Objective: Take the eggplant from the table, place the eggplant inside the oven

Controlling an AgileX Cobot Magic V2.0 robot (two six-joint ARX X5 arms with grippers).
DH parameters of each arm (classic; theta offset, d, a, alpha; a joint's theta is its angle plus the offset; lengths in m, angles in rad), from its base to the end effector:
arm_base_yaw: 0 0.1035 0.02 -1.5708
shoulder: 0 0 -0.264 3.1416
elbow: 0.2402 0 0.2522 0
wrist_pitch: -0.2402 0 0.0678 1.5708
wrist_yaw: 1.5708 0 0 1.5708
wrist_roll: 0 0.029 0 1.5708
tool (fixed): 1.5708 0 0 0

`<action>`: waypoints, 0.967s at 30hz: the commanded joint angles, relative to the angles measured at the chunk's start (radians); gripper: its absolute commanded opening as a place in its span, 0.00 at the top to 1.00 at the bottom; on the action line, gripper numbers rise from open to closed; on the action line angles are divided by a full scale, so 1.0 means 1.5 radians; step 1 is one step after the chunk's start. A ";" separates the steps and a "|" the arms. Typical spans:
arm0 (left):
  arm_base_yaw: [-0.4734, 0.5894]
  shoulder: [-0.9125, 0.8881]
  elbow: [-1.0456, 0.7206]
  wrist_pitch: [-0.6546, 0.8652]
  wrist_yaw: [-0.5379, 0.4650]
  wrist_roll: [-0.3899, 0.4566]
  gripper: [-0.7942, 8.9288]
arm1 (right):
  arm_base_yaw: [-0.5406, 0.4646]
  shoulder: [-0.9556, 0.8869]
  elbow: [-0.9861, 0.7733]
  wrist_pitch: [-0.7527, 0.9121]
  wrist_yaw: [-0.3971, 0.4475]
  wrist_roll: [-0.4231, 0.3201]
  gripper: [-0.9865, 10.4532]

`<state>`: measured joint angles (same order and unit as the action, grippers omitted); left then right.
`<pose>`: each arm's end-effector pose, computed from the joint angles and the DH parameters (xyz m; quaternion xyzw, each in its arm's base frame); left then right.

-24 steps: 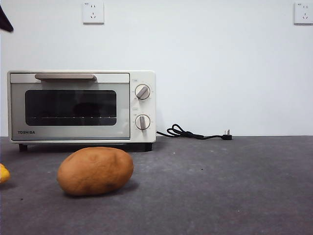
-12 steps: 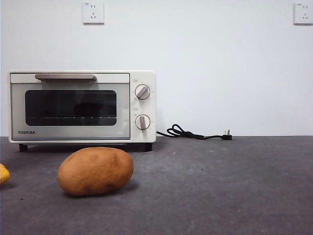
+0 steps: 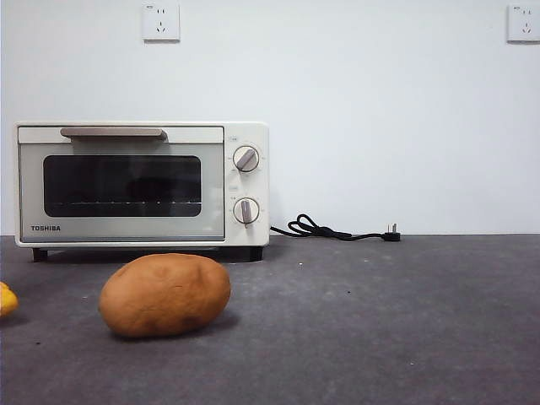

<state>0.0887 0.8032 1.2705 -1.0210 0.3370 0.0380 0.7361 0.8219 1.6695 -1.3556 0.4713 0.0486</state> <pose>0.1097 0.0001 0.4073 -0.0396 0.2648 -0.1242 0.9554 0.0379 0.0166 0.4747 -0.1193 0.2099 0.1227 0.9626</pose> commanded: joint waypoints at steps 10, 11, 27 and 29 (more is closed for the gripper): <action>-0.001 -0.014 0.001 -0.006 0.004 0.007 0.92 | 0.002 0.001 -0.004 -0.017 0.000 0.007 0.91; -0.001 -0.014 0.001 -0.005 0.004 0.004 0.92 | 0.002 0.001 -0.004 -0.017 0.000 0.007 0.91; -0.001 -0.012 0.001 0.003 0.031 -0.037 0.92 | 0.002 0.001 -0.004 -0.017 0.000 0.007 0.91; -0.001 -0.012 0.001 0.010 0.040 -0.043 0.92 | 0.002 0.001 -0.004 -0.017 0.000 0.007 0.91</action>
<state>0.0887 0.7879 1.2705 -1.0210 0.3885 -0.0048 0.7361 0.8219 1.6695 -1.3556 0.4713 0.0486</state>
